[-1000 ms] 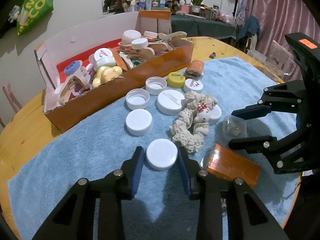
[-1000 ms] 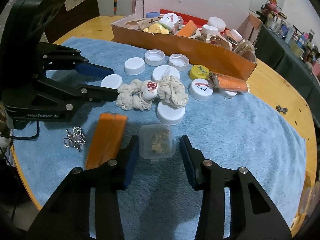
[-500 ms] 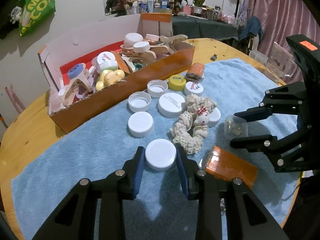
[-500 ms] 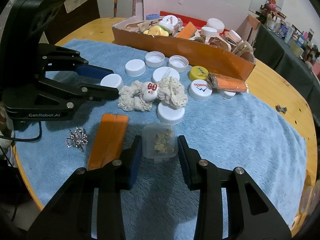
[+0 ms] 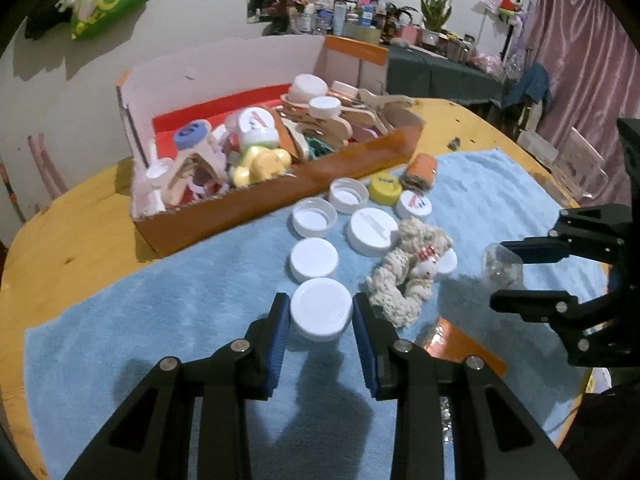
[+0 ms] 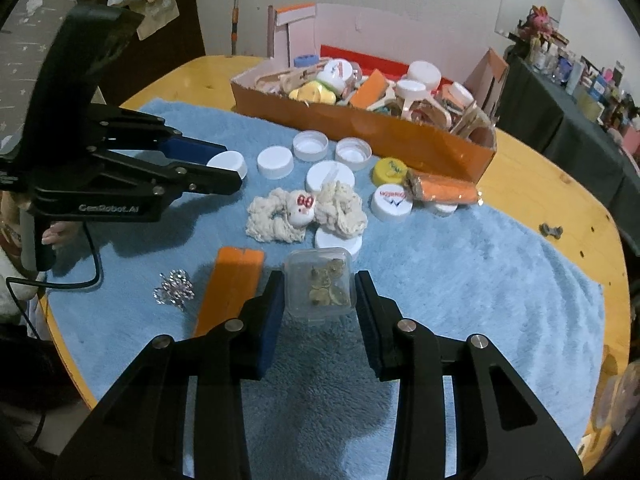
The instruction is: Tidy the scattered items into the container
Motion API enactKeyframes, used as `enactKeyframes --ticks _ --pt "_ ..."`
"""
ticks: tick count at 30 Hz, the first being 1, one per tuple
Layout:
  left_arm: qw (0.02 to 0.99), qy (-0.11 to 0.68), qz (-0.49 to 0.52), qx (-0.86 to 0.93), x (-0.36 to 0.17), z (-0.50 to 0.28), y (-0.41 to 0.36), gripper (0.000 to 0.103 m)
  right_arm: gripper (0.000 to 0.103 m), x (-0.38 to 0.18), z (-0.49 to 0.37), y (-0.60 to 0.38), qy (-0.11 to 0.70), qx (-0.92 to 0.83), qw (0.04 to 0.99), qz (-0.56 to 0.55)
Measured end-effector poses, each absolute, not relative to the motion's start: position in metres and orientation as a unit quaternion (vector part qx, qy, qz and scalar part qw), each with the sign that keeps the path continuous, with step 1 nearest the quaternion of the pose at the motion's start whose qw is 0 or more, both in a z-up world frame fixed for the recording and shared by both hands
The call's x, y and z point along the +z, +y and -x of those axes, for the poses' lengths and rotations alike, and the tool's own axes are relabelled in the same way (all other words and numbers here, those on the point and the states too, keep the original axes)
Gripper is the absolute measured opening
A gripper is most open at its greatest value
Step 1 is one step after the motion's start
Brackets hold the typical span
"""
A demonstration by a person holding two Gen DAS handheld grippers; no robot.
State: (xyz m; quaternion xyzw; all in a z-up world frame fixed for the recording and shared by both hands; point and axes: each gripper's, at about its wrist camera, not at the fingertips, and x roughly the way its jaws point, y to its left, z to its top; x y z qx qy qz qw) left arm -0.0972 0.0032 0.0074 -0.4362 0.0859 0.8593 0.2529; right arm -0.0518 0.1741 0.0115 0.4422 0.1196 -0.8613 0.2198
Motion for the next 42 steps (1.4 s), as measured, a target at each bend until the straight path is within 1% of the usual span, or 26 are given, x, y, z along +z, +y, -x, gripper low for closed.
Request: enactKeyframes --ticks 11,28,42 --pt "0.212 0.048 0.420 0.881 0.041 0.105 -0.001 0.034 0.033 0.042 0.063 0.173 0.114 -0.877 0.218 -0.412" --pt "0.204 0.031 0.394 0.896 0.084 0.141 0.013 0.034 0.033 0.083 0.116 0.167 0.105 -0.893 0.223 -0.376" --pt "0.188 0.029 0.393 0.900 0.094 0.187 0.025 0.034 0.033 0.095 0.169 0.169 0.109 -0.895 0.217 -0.375"
